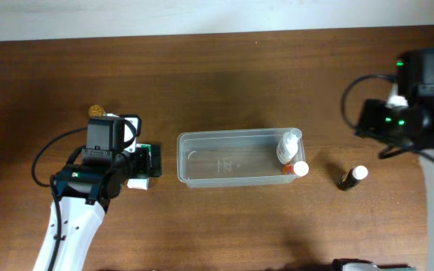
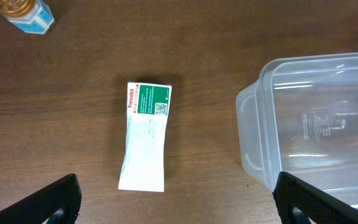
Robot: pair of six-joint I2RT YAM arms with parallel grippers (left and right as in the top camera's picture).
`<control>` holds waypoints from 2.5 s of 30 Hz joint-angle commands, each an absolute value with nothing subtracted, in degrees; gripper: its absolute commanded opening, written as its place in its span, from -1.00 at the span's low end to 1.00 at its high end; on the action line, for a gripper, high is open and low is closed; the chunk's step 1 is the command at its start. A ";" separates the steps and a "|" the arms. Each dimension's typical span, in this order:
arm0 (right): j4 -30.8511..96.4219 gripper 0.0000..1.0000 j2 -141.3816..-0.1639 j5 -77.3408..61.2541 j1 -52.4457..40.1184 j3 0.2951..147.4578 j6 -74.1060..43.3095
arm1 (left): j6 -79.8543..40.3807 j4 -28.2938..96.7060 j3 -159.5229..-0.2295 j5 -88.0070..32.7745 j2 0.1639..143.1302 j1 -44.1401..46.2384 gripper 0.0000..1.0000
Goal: Pack container
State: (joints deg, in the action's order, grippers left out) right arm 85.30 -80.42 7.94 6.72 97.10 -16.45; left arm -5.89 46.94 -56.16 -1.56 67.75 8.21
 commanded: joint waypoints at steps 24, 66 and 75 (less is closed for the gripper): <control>65.01 0.25 -84.93 0.64 15.51 62.35 -15.51 | -6.44 47.07 -57.28 -2.20 67.81 8.08 0.99; 71.07 -0.55 -84.44 -0.78 15.25 71.37 -13.98 | -6.42 47.20 -57.28 -2.20 67.81 8.08 0.99; 89.43 -0.57 -79.42 -1.96 2.37 98.21 -10.72 | -6.44 47.20 -57.28 -2.20 67.81 8.08 0.99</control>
State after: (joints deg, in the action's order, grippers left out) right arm 87.44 -83.20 -0.97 8.69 90.35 -11.90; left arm -5.89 47.27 -56.16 -1.54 67.75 8.23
